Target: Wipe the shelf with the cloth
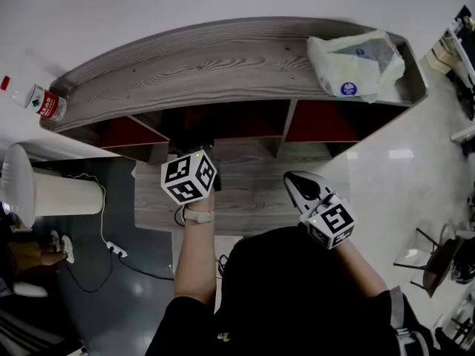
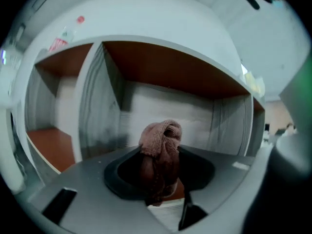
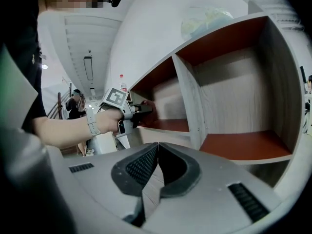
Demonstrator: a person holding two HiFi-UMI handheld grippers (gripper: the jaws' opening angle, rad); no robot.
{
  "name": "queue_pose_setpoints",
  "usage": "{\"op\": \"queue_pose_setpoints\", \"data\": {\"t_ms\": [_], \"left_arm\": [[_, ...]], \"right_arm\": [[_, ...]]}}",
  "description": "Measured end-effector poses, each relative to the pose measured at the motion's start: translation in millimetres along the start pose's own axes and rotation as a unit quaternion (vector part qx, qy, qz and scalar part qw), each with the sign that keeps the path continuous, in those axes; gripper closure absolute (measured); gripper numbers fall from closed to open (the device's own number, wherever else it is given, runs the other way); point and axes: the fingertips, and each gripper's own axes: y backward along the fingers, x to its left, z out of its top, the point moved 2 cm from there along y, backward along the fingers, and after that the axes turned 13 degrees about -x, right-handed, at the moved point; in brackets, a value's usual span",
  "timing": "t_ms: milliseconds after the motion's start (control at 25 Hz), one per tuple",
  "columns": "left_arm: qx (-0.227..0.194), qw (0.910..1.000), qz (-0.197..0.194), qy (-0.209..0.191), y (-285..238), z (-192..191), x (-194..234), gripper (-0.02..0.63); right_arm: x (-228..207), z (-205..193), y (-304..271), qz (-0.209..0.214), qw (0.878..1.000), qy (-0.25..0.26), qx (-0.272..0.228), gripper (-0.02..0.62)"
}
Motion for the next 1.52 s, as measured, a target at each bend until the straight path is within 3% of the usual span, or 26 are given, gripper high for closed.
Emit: {"op": "queue_pose_setpoints", "data": {"t_ms": [120, 240, 360, 480, 600, 840, 1080, 1280, 1520], "left_arm": [[0.013, 0.9969, 0.03, -0.071, 6.5, 1.8, 20.2, 0.443], [0.025, 0.988, 0.057, -0.141, 10.0, 4.3, 37.6, 0.443], [0.033, 0.9741, 0.066, -0.214, 9.1, 4.6, 45.9, 0.443], [0.032, 0.9547, 0.072, -0.287, 6.1, 1.8, 46.1, 0.442], [0.024, 0.9391, 0.086, -0.332, 4.7, 8.6, 45.6, 0.443], [-0.035, 0.9399, 0.106, -0.323, 8.0, 43.3, 40.9, 0.443], [-0.089, 0.934, 0.141, -0.316, 15.4, 95.9, 34.0, 0.442], [-0.093, 0.9353, 0.153, -0.305, 7.3, 96.4, 34.6, 0.443], [-0.067, 0.9518, 0.154, -0.257, -17.9, 75.7, 36.2, 0.442]], "right_arm": [[9.3, -1.3, -7.9, 0.009, 1.0, -0.001, -0.001, 0.598], [13.4, -3.0, -12.8, 0.01, 1.0, -0.004, -0.002, 0.598], [15.1, -4.8, -16.4, 0.007, 1.0, -0.007, -0.003, 0.598], [17.5, -1.1, -19.7, 0.0, 1.0, -0.016, -0.006, 0.598], [16.4, -4.1, -17.6, 0.0, 1.0, -0.011, 0.0, 0.598], [7.3, -3.9, -14.1, -0.007, 1.0, -0.015, 0.0, 0.598], [0.2, -5.5, -15.4, -0.001, 1.0, -0.016, -0.006, 0.598], [-5.4, -4.1, -14.4, 0.006, 1.0, -0.016, 0.002, 0.598], [-16.0, -2.4, -13.5, -0.002, 1.0, -0.019, -0.004, 0.598]]}}
